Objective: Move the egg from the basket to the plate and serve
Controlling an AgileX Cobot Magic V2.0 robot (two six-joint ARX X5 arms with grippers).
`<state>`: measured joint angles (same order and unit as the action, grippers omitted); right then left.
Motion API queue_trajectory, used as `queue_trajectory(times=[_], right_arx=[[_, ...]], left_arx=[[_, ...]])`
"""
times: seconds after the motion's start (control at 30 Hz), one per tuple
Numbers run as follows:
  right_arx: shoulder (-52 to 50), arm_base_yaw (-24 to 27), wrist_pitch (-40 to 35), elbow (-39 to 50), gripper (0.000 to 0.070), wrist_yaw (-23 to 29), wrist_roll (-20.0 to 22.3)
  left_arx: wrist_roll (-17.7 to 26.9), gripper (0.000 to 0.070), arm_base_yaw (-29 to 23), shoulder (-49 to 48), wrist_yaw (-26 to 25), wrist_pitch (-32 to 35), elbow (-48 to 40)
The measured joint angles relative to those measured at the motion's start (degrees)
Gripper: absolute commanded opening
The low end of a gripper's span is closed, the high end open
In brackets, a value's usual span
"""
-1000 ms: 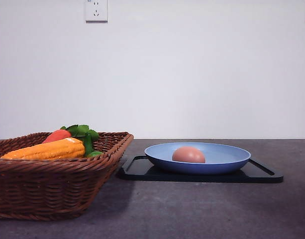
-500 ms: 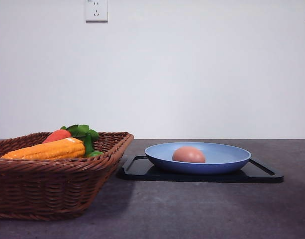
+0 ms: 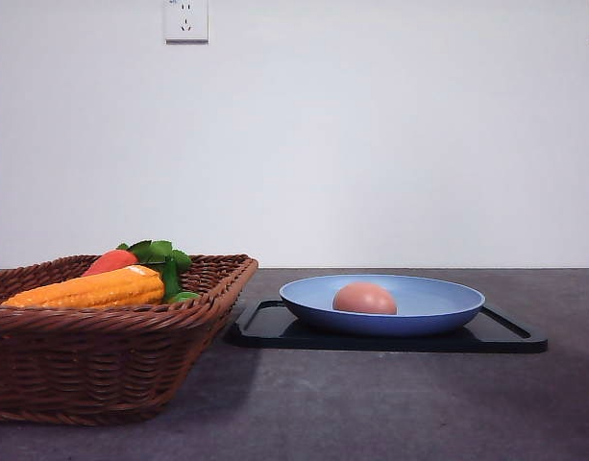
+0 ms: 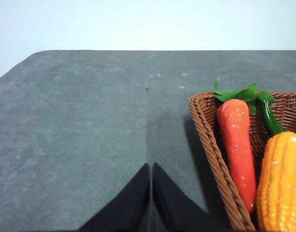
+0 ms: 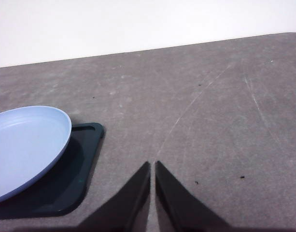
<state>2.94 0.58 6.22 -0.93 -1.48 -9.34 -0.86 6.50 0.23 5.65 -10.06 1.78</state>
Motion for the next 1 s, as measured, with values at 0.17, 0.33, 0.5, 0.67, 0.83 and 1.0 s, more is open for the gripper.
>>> queue_trajectory(times=[0.17,0.33,0.5,0.67,0.83,1.0], right_arx=[[0.0,0.0,0.0,0.0,0.0000,0.0,0.0],[0.0,0.0,0.0,0.0,0.0000,0.0,0.0],[0.0,0.0,0.0,0.0,0.0000,0.0,0.0],[0.0,0.0,0.0,0.0,0.0000,0.0,0.0],[0.0,0.0,0.0,0.0,0.0000,0.0,0.0],[0.0,0.0,0.0,0.0,0.0000,0.0,0.0]], left_arx=[[0.0,0.0000,0.0,0.0,0.0,0.0,0.0],[0.0,0.0000,0.0,0.0,0.0,0.0,0.0],[0.0,0.0000,0.0,0.0,0.0,0.0,0.0],[0.0,0.0000,0.0,0.0,0.0,0.0,0.0],[0.0,0.0000,0.0,0.0,0.0,0.0,0.0],[0.0,0.0000,0.0,0.0,0.0,0.0,0.0]])
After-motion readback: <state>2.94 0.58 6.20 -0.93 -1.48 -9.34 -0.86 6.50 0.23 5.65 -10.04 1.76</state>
